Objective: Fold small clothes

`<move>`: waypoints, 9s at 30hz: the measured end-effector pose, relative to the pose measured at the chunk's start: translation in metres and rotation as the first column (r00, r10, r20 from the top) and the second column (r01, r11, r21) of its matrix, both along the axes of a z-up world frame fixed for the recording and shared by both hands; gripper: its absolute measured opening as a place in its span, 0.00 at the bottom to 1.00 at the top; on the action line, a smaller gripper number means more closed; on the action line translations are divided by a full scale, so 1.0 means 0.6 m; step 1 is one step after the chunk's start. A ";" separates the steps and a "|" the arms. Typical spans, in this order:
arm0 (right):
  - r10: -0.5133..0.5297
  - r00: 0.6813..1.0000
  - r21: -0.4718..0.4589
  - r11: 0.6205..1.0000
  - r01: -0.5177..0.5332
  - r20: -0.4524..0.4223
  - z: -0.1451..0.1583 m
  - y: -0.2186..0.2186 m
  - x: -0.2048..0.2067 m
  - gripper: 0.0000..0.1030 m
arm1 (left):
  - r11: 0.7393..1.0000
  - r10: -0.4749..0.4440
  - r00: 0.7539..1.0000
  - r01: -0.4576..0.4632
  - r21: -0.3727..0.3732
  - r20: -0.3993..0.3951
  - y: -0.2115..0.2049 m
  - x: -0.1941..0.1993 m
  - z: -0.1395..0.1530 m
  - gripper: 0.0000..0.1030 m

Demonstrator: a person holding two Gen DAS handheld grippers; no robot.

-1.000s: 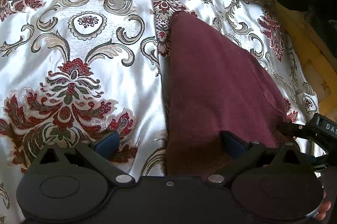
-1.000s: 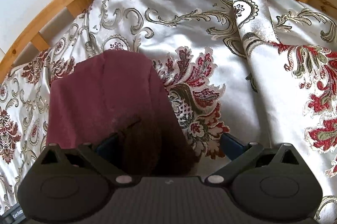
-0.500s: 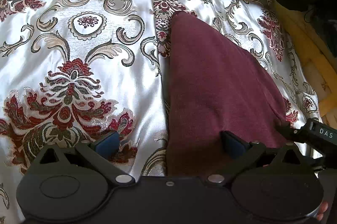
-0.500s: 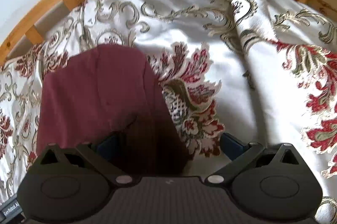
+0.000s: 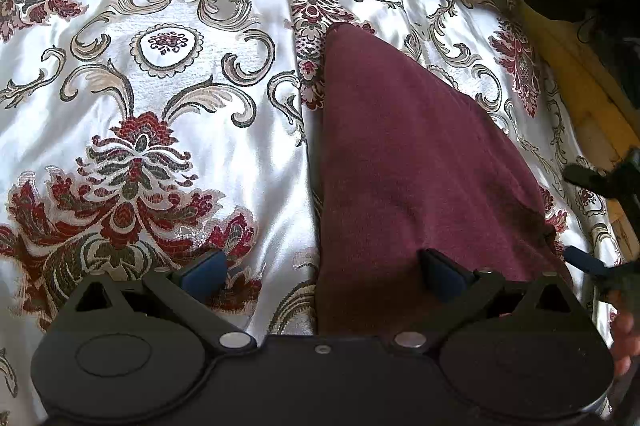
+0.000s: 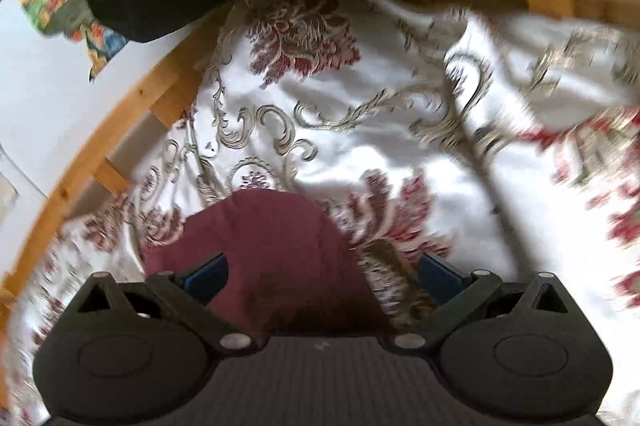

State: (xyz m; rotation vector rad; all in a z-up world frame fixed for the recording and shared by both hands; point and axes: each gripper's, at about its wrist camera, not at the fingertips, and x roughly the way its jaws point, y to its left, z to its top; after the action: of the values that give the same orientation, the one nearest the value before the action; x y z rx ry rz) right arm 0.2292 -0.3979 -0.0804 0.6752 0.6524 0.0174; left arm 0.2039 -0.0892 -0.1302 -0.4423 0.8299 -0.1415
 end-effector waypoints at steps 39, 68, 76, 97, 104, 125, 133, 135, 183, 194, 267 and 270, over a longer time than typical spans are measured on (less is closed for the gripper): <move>0.255 0.960 -0.747 0.658 -0.088 0.112 0.004 0.175 0.011 0.18 | 1.000 0.007 1.000 -0.007 0.004 0.009 0.000 -0.005 0.002 0.99; 0.088 0.996 0.001 0.996 -0.088 -0.033 -0.072 0.017 0.046 0.75 | 1.000 0.007 1.000 -0.007 0.007 0.010 0.000 -0.005 0.002 0.99; 0.106 0.993 -0.083 0.990 -0.110 -0.050 -0.065 0.033 0.046 0.69 | 1.000 0.008 1.000 -0.008 0.008 0.010 0.000 -0.005 0.002 0.99; 0.136 0.990 -0.166 0.977 -0.131 0.022 -0.044 0.046 0.041 0.52 | 0.982 0.044 0.999 -0.043 -0.183 0.002 0.032 0.002 0.018 0.99; 0.153 0.986 -0.060 0.987 -0.149 0.065 -0.045 0.016 0.079 0.70 | 0.980 -0.039 0.994 0.058 -0.192 0.100 0.016 0.041 0.026 0.99; 0.189 0.981 -0.088 0.979 -0.184 0.053 -0.053 0.040 0.081 0.25 | 0.949 -0.085 0.996 0.093 -0.300 0.038 0.030 0.079 -0.011 0.58; 0.225 0.961 -0.184 0.963 -0.195 0.162 -0.019 0.059 0.045 0.18 | 0.966 -0.108 0.989 0.129 -0.223 0.105 0.024 0.060 0.005 0.40; 0.248 0.947 -0.231 0.952 -0.200 0.203 -0.004 0.070 0.033 0.17 | 0.965 -0.102 0.987 0.128 -0.228 0.121 0.026 0.055 0.010 0.38; 0.322 0.892 -0.474 0.868 -0.145 0.317 -0.007 0.224 0.212 0.52 | 0.997 0.075 0.981 -0.068 -0.044 0.178 0.122 0.235 0.025 0.66; 0.284 0.908 -0.472 0.874 -0.114 0.307 0.012 0.222 0.184 0.94 | 0.990 0.144 0.979 -0.142 -0.024 0.145 0.135 0.224 0.052 0.95; 0.331 0.866 -0.571 0.818 -0.065 0.376 0.081 0.197 -0.284 1.00 | 0.938 -0.053 0.884 -0.115 0.326 0.465 0.104 -0.209 0.158 0.99; 0.326 0.877 -0.573 0.816 -0.072 0.354 0.076 0.199 -0.279 1.00 | 0.929 -0.062 0.901 -0.105 0.356 0.428 0.098 -0.200 0.152 0.99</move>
State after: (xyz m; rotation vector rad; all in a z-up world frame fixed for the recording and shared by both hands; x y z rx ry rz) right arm 0.0618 -0.2787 -0.0346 0.0261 0.2584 0.1749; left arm 0.0839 -0.0302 -0.0390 -0.0514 0.3936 -0.0545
